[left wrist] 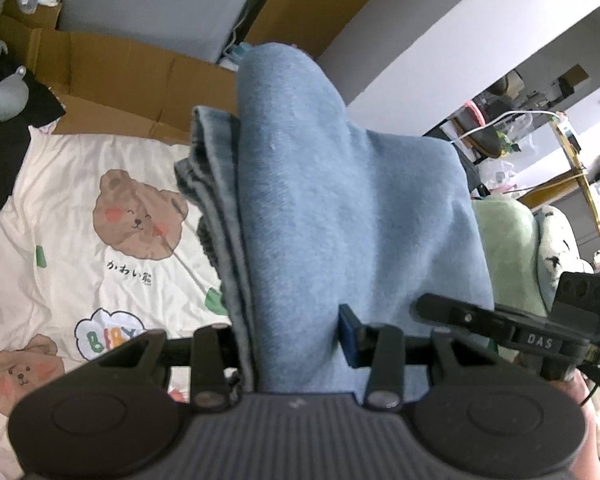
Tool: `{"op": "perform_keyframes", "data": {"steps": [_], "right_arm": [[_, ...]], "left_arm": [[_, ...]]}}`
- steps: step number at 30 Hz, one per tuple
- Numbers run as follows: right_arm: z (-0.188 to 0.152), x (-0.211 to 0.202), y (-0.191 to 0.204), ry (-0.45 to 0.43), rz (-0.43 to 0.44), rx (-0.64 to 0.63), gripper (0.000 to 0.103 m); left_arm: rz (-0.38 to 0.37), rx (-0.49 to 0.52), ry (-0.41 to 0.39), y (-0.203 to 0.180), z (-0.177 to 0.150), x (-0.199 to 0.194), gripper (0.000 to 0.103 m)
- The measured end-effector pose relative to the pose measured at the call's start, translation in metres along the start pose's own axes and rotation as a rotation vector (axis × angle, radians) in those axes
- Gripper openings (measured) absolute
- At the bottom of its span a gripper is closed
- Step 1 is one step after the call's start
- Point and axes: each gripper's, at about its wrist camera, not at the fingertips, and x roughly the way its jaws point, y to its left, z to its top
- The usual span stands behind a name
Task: Fold clothes
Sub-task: 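Carry the held stack away from the bed with both tools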
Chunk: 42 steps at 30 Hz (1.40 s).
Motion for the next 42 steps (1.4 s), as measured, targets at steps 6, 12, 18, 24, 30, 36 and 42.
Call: {"op": "perform_keyframes", "data": {"steps": [6, 12, 18, 24, 30, 36, 42], "right_arm": [[0.011, -0.023, -0.004, -0.011, -0.034, -0.015, 0.023], [0.025, -0.039, -0.021, -0.036, -0.078, -0.004, 0.023], [0.039, -0.058, -0.048, -0.076, -0.159, 0.020, 0.023], [0.053, -0.073, -0.085, -0.103, -0.234, 0.054, 0.023], [0.068, -0.079, -0.130, -0.114, -0.268, 0.079, 0.022], [0.078, -0.072, -0.176, -0.107, -0.289, 0.109, 0.022], [0.089, -0.060, -0.220, -0.097, -0.297, 0.136, 0.022]], "left_arm": [[-0.021, 0.002, -0.006, -0.016, 0.007, 0.013, 0.043], [-0.052, 0.039, 0.003, -0.028, 0.026, 0.041, 0.043], [-0.105, 0.090, 0.042, -0.049, 0.048, 0.083, 0.043], [-0.161, 0.128, 0.067, -0.075, 0.058, 0.127, 0.043], [-0.208, 0.133, 0.084, -0.090, 0.067, 0.166, 0.043], [-0.207, 0.132, 0.113, -0.101, 0.080, 0.205, 0.043], [-0.194, 0.134, 0.136, -0.108, 0.096, 0.245, 0.043]]}}
